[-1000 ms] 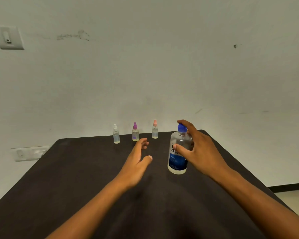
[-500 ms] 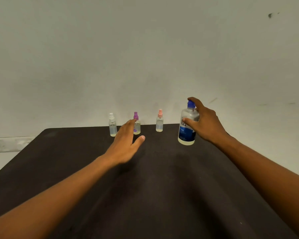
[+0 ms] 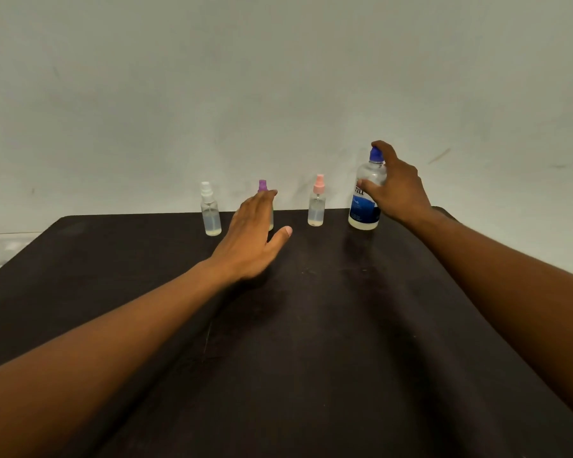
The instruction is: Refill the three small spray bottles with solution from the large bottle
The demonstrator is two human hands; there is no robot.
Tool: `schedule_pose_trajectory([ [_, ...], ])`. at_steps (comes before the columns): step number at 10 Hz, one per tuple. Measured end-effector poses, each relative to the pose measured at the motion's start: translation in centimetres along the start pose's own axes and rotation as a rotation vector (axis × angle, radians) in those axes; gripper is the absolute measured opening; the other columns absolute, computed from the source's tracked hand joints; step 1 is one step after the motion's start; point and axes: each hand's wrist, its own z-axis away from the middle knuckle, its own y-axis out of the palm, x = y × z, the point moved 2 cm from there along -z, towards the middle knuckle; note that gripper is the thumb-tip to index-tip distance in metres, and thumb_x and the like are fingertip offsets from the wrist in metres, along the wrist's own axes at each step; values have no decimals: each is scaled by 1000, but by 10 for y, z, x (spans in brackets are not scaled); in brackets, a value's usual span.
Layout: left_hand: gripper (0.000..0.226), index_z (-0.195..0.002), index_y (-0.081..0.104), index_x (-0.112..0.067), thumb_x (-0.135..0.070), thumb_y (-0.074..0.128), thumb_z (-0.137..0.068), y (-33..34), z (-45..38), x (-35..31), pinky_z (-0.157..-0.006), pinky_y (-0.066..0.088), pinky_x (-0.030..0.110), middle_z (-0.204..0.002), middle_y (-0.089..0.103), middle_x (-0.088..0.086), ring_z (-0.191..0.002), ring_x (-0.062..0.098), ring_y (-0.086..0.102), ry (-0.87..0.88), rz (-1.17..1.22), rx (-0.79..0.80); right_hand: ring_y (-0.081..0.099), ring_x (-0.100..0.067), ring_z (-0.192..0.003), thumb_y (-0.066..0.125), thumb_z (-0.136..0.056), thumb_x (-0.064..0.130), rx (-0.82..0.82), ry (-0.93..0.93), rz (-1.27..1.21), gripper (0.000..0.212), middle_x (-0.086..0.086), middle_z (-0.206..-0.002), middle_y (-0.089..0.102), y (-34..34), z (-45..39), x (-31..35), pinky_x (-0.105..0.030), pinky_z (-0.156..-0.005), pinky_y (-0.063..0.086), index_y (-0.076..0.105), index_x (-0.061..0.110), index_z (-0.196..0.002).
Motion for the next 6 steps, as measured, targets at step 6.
schedule_pose_trajectory([
  [6, 76, -160, 14, -21, -55, 46, -101, -17, 29, -4, -125, 25, 50, -167, 21, 4, -154, 22, 21, -11, -28, 10, 35, -39, -145, 78, -84, 48, -31, 86, 153, 109, -13, -165, 20, -7, 19, 2, -55, -110, 43, 7, 20, -161],
])
